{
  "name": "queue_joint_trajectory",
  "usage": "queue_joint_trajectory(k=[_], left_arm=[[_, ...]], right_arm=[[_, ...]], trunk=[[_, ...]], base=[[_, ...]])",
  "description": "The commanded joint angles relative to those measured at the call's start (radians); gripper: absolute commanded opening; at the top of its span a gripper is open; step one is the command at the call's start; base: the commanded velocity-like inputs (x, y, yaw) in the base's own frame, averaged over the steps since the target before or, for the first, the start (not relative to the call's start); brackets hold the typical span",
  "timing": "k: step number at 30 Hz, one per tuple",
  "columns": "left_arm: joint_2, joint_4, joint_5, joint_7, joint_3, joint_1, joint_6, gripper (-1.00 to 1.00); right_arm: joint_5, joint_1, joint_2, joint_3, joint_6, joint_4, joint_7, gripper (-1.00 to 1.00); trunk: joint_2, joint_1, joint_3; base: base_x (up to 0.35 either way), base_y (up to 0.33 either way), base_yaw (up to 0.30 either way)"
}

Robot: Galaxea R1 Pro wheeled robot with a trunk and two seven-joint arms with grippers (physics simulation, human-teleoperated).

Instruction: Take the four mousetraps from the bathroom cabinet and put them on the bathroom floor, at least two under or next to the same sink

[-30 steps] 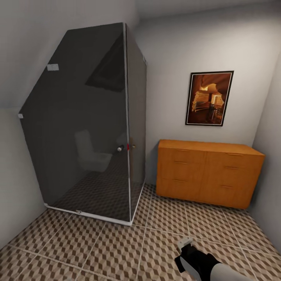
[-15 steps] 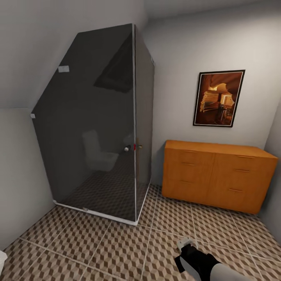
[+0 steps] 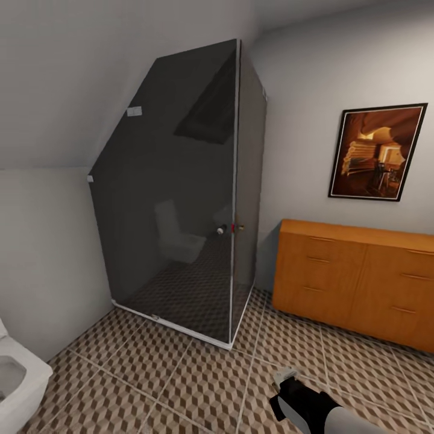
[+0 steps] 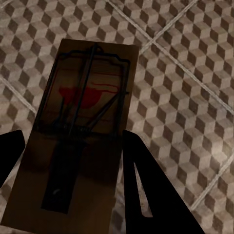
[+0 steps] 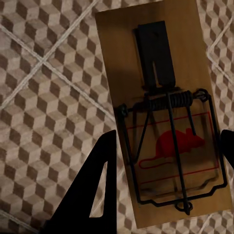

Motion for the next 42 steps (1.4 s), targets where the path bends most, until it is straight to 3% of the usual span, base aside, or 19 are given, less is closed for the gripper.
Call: queue_joint_trajectory(k=[1,17,20,27,30,34,42], left_arm=[[0.0,0.002,-0.01,-0.002,0.009,-0.001,-0.004,-1.0],[0.001,0.002,-0.008,-0.002,0.009,-0.001,-0.004,-1.0],[0.002,0.002,0.01,-0.002,0.009,-0.001,-0.004,-1.0],[0.031,0.003,0.132,-0.011,0.008,-0.001,-0.005,-1.0],[0.04,0.004,0.165,-0.013,0.007,-0.001,-0.005,-1.0],[0.047,0.005,0.185,-0.014,0.007,-0.001,-0.005,-1.0],[0.05,0.008,0.192,-0.013,0.007,-0.001,-0.005,-1.0]], right_arm=[[-0.013,-0.001,-0.001,0.007,0.004,-0.004,-0.006,-1.0],[-0.013,-0.001,-0.001,0.007,-0.003,-0.004,-0.006,-1.0],[-0.013,-0.001,-0.001,0.007,-0.005,-0.004,-0.006,-1.0],[-0.013,-0.001,-0.001,0.007,-0.006,-0.004,-0.006,-1.0],[-0.013,-0.001,-0.001,0.007,-0.006,-0.004,-0.006,-1.0],[-0.012,-0.002,-0.002,0.007,-0.006,-0.004,-0.006,-1.0],[-0.012,-0.001,-0.003,0.007,-0.006,-0.004,-0.006,-1.0]], trunk=[[-0.001,0.0,-0.001],[-0.001,0.0,0.004],[-0.001,0.0,0.005],[-0.001,0.0,0.005],[-0.001,0.0,0.005],[-0.001,0.0,0.005],[-0.001,0.0,0.005]], base=[[0.0,0.0,0.275],[0.0,0.0,0.275],[0.0,0.0,0.275],[0.0,0.0,0.275],[0.0,0.0,0.275],[0.0,0.0,0.275],[0.0,0.0,0.275]])
